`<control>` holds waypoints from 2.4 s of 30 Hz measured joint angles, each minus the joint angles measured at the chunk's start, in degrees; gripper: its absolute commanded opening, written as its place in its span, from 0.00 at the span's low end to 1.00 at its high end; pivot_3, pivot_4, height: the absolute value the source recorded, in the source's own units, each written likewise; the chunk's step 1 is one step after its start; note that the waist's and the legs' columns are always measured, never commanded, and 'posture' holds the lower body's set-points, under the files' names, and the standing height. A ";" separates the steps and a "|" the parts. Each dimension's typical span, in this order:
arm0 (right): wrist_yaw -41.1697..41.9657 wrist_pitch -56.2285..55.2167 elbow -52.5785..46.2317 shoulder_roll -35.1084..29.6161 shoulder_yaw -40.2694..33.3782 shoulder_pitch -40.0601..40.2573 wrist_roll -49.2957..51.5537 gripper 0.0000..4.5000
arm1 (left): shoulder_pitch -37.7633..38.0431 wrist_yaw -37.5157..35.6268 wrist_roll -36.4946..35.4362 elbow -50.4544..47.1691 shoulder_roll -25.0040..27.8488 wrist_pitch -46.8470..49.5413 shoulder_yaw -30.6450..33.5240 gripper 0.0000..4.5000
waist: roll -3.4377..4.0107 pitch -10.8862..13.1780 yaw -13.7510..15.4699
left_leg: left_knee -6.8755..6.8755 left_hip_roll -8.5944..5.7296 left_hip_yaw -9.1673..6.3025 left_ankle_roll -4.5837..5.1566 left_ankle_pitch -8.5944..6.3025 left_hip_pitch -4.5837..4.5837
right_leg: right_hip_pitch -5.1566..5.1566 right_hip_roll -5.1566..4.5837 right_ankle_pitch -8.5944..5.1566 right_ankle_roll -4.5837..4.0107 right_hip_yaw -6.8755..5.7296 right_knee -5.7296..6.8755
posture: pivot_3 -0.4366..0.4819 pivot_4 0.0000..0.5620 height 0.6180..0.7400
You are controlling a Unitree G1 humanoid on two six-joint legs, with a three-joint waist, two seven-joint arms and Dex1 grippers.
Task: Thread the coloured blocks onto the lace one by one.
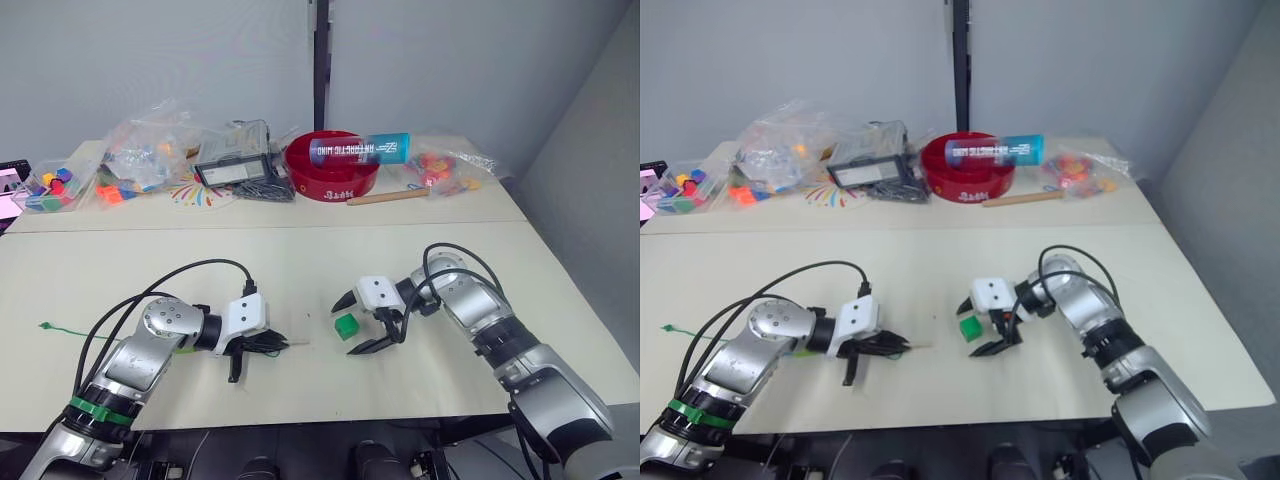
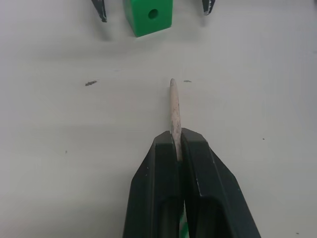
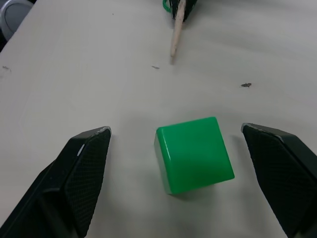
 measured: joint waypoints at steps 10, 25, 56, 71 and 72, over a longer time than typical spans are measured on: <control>0.77 -1.29 1.93 0.85 -2.68 0.48 -0.06 0.26 | 1.76 1.03 -1.21 -2.78 0.79 1.47 0.63 0.00 | 0.01 0.01 -0.03 | 0.00 0.00 -0.01 0.00 0.00 0.04 | 0.00 0.00 0.00 0.00 0.00 0.12 | 0.48 0.27 0.92; -14.07 28.58 -31.00 -0.14 -4.92 17.78 -0.93 0.26 | 1.34 2.89 0.33 -4.13 0.89 2.06 -0.65 0.00 | 0.01 0.00 -0.02 | 0.00 -0.03 -0.01 0.00 0.00 0.17 | 0.06 0.04 -0.01 0.01 0.02 0.25 | 0.48 0.27 0.92; -20.03 37.04 -37.35 0.51 -3.37 19.44 -1.98 0.26 | -4.92 4.80 3.01 -7.77 -0.87 11.50 -6.72 0.00 | -0.02 -0.01 -0.45 | -0.02 0.03 0.00 0.01 -0.01 0.79 | 0.69 0.13 -0.11 0.17 0.05 0.09 | 0.48 0.27 0.92; -20.64 39.34 -38.32 1.12 -3.27 19.34 -2.03 0.26 | -6.98 5.31 3.34 -11.11 -0.18 18.87 -8.86 0.00 | -0.02 -0.01 -0.43 | -0.02 0.03 0.00 0.01 -0.01 0.79 | 0.70 0.14 -0.14 0.22 0.06 0.08 | 0.48 0.27 0.92; -20.66 39.61 -38.34 1.18 -3.26 19.27 -2.04 0.26 | -7.16 5.36 3.40 -11.35 -0.16 19.40 -8.99 0.00 | -0.02 -0.02 -0.42 | -0.02 0.03 0.00 0.01 -0.01 0.79 | 0.70 0.14 -0.14 0.22 0.06 0.08 | 0.48 0.27 0.92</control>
